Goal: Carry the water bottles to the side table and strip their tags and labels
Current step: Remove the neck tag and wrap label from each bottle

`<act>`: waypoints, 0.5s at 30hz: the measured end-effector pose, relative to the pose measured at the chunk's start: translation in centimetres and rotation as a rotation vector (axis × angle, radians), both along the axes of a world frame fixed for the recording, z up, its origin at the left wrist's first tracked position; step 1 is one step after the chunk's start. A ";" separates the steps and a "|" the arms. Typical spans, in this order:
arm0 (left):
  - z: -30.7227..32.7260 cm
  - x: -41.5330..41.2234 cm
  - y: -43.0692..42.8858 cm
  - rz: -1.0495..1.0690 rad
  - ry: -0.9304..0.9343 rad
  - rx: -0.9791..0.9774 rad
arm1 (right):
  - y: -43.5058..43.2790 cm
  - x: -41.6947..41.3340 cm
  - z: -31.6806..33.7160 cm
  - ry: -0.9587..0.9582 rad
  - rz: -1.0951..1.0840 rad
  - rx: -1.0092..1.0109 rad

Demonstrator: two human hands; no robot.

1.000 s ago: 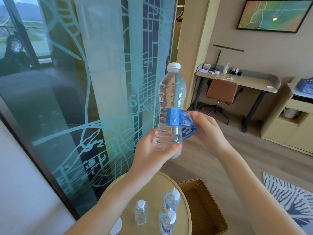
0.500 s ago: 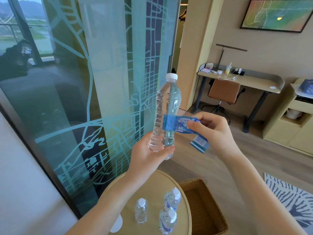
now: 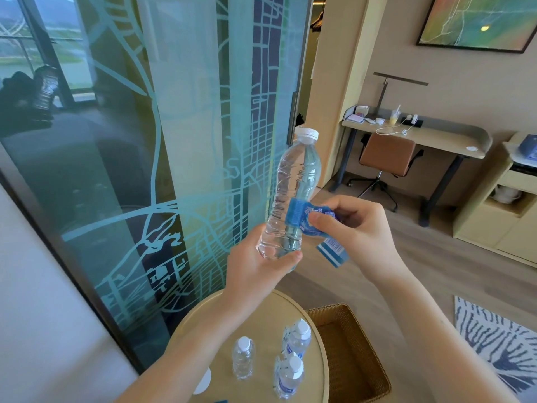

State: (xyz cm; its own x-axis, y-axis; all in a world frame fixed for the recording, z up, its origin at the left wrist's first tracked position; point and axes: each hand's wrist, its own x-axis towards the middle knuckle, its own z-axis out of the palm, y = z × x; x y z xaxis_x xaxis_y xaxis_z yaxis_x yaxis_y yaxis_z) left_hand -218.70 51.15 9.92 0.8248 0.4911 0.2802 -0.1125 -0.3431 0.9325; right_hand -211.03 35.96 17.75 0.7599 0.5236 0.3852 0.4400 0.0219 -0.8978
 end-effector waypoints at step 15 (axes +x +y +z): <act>-0.7 0.3 -0.3 0.032 -0.002 0.041 | 0.0 -0.7 -0.4 -0.056 0.049 -0.009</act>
State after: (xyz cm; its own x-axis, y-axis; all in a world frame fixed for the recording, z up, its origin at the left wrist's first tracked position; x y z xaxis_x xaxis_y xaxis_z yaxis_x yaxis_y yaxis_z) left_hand -218.40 50.81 9.25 0.8083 0.5052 0.3025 -0.1031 -0.3843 0.9174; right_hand -211.69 35.91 17.36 0.7107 0.5633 0.4215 0.4878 0.0371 -0.8721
